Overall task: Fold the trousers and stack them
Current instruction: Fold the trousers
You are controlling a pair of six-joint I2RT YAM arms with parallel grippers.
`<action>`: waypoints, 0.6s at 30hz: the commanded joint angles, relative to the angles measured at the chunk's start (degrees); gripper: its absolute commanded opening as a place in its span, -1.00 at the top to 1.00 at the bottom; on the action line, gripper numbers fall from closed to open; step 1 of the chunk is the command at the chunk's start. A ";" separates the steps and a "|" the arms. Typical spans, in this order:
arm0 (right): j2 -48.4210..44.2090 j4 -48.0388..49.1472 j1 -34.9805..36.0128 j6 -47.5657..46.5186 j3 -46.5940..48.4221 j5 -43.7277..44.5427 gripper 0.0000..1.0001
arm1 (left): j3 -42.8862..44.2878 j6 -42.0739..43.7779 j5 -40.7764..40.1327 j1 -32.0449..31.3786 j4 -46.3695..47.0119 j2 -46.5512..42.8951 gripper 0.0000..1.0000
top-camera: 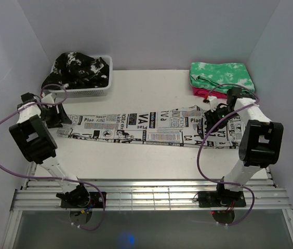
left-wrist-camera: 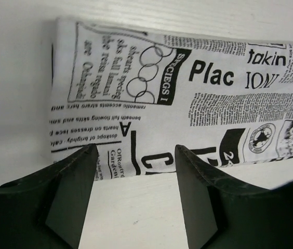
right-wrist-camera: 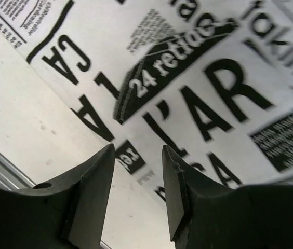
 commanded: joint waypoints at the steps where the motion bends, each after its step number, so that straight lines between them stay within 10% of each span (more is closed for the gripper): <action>1: 0.84 0.52 2.65 4.16 -3.30 -3.68 0.05 | -2.10 -8.43 5.06 5.46 0.99 -3.45 -0.46; 18: 1.63 3.51 5.82 3.29 -8.41 -0.26 0.06 | -5.97 -8.08 10.25 11.46 9.78 10.42 -0.53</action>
